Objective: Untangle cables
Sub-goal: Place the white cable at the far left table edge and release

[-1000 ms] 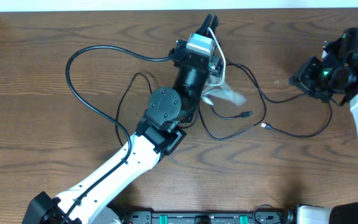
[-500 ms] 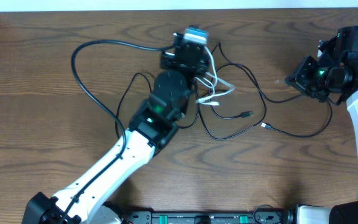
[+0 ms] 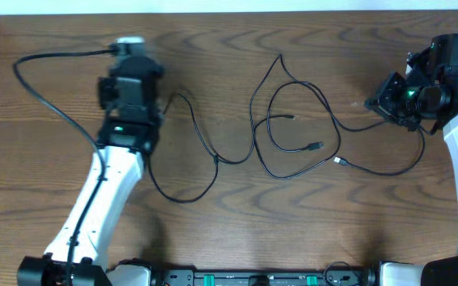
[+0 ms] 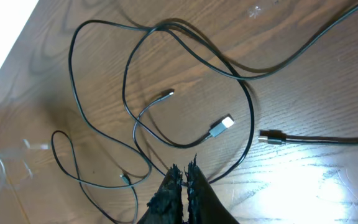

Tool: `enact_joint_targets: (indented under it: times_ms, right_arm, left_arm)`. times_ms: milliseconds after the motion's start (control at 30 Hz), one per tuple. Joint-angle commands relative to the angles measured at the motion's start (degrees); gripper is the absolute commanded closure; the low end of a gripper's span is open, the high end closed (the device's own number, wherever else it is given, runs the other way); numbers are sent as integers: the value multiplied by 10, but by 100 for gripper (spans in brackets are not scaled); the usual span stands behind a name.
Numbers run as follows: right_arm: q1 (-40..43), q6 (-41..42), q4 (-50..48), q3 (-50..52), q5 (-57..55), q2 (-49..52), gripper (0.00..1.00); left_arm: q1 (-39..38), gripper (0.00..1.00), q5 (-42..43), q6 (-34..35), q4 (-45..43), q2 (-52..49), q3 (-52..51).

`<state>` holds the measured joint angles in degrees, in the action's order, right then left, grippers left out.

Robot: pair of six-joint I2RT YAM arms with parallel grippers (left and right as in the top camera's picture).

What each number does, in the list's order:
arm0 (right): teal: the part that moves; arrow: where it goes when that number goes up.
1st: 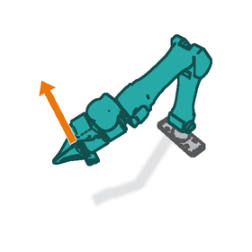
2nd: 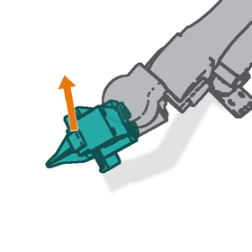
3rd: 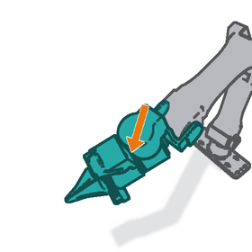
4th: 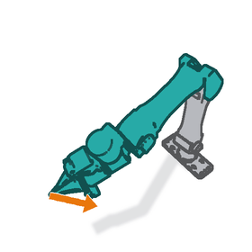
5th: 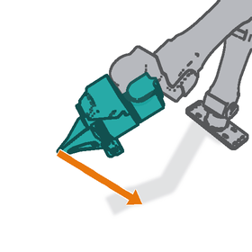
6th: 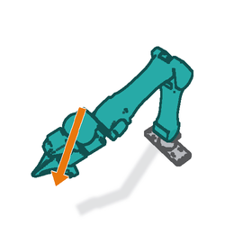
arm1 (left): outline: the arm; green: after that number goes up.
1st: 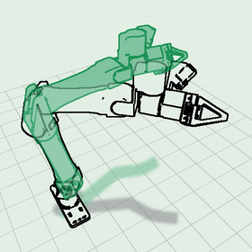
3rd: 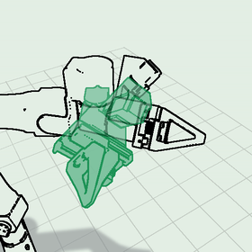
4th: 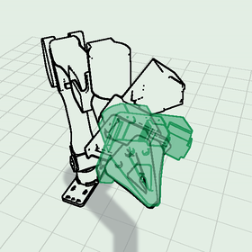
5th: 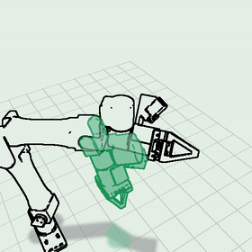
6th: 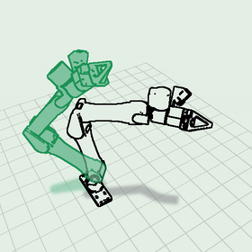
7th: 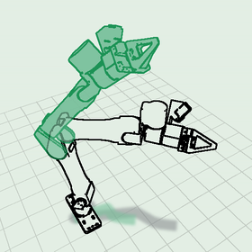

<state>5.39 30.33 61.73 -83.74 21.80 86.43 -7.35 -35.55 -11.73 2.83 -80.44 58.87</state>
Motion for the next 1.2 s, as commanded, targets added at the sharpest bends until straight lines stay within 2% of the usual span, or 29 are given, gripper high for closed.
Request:
enact_joint_targets:
  times_ms: [0,100,233,367,467,567,767,1167]
  right_arm:
    - [-2,-8,1,-3,-2,1,97]
    - [-2,-8,3,-3,-2,1,97]
    - [-2,-8,3,-3,9,1,98]
    - [-2,-8,5,-3,9,1,97]
    - [-2,-9,10,-3,9,1,97]
    - [-2,-9,11,-3,9,1,97]
    - [-2,-8,10,-3,9,1,97]
    - [-2,-8,11,-3,9,1,96]
  left_arm:
    - [97,92,-18,50,46,7,4]
    - [190,92,-15,80,92,7,4]
    - [278,92,-4,95,106,7,4]
    - [350,92,46,96,118,7,4]
    - [400,92,61,129,119,7,4]
    - [438,92,89,132,125,7,4]
    - [485,92,133,153,130,-7,4]
    - [486,92,142,155,134,-51,4]
